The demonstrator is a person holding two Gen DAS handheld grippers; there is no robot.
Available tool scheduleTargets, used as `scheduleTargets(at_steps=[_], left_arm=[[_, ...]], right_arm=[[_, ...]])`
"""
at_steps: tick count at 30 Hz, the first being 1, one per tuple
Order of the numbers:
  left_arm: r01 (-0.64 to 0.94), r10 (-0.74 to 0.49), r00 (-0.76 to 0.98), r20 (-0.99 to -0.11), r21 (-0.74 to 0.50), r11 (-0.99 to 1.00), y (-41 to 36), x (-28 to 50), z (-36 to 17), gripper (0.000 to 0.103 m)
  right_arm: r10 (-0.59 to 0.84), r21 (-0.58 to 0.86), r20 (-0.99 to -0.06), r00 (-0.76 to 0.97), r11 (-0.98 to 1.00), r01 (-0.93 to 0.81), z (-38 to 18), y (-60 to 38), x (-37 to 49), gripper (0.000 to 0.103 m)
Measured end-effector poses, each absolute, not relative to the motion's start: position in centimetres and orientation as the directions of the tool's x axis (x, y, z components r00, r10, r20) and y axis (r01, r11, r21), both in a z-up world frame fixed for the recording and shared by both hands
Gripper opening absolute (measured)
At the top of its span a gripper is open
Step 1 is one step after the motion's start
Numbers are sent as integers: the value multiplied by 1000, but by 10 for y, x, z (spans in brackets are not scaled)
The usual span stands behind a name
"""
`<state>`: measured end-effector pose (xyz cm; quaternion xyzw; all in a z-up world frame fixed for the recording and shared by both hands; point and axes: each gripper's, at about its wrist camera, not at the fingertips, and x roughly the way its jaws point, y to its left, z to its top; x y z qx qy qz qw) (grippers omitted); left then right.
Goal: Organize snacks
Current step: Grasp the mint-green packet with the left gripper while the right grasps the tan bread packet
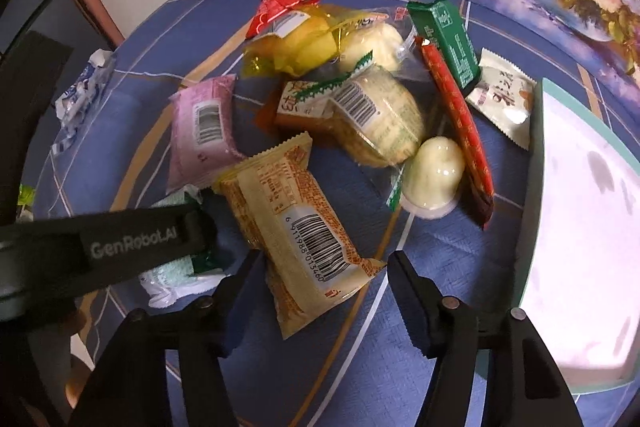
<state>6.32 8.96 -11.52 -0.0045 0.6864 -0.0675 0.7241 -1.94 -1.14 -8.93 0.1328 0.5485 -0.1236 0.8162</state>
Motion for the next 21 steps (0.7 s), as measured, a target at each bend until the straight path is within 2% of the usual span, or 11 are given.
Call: scheduleTargets(at_steps=[14,16,17,18,21], left_arm=[[101,-77,67,-995,-70,992,91,71,-110,52],[102,-76,68,-995,-69,992,89,70,-107,51],[102,-80,70,-994,-72,992,89,70,-105,51],[105,-89,73,-993,-81,991,89,71,-104,51],[116,-120,92,-989,-109,987,86,71,-95,51]], right_arm=[[-90,26,-936,340,946,322,-114,2,12,66],[-87,30,-932,352,949,314,-113,4,13,58],[-77,41,-929,361,950,309,-111,3,10,48],[-71,47,-929,364,951,306,-110,3,9,43],[-63,52,-927,369,954,295,-108,3,7,41]])
